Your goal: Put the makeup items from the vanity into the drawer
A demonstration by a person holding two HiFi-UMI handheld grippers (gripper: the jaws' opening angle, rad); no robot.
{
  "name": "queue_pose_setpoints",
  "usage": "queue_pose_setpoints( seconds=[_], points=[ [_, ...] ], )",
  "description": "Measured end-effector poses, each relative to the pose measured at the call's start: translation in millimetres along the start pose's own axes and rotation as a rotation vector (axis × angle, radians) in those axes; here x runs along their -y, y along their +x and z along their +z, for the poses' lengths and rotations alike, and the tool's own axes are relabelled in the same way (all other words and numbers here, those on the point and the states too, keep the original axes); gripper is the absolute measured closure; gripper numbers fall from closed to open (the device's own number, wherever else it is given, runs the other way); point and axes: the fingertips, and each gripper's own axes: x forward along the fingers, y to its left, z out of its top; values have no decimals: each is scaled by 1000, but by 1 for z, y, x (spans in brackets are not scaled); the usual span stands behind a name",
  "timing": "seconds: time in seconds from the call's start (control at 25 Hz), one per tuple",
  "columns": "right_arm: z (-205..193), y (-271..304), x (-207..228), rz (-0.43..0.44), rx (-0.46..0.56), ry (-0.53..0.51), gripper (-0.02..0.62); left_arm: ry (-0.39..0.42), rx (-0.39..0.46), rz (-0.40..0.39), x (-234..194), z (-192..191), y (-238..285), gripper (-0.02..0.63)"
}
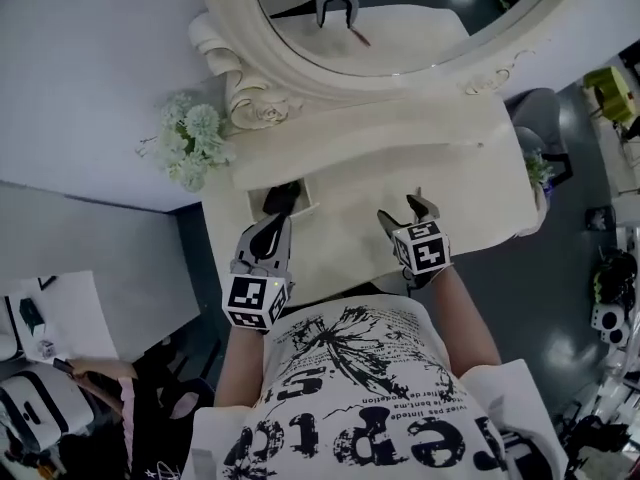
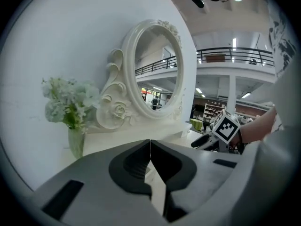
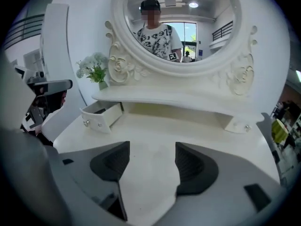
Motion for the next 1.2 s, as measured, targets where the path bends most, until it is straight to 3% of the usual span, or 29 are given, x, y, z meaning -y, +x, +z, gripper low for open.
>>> queue_pose_setpoints(
  seconds=[0.28, 0.56, 0.64, 0.76, 0.84, 1.2],
  points=[
    [-46, -6, 56, -70, -41, 118, 284, 31, -50, -86, 47, -5, 39, 586],
    [-67, 17, 76, -46, -87, 148, 297, 23, -101, -66, 67, -18, 49, 586],
    [-71, 22, 81, -61, -101, 146, 347, 19, -111, -55, 70, -23, 48, 586],
    [-78, 26, 84, -93, -120, 138, 491, 14, -122, -36, 69, -28, 44, 586],
    [-79, 27, 81, -85, -124, 129, 529, 12, -124, -22, 67, -29, 41, 586],
    [-41, 18, 56, -44, -75, 37, 535, 6, -87, 6, 53, -21, 21, 586]
  ],
)
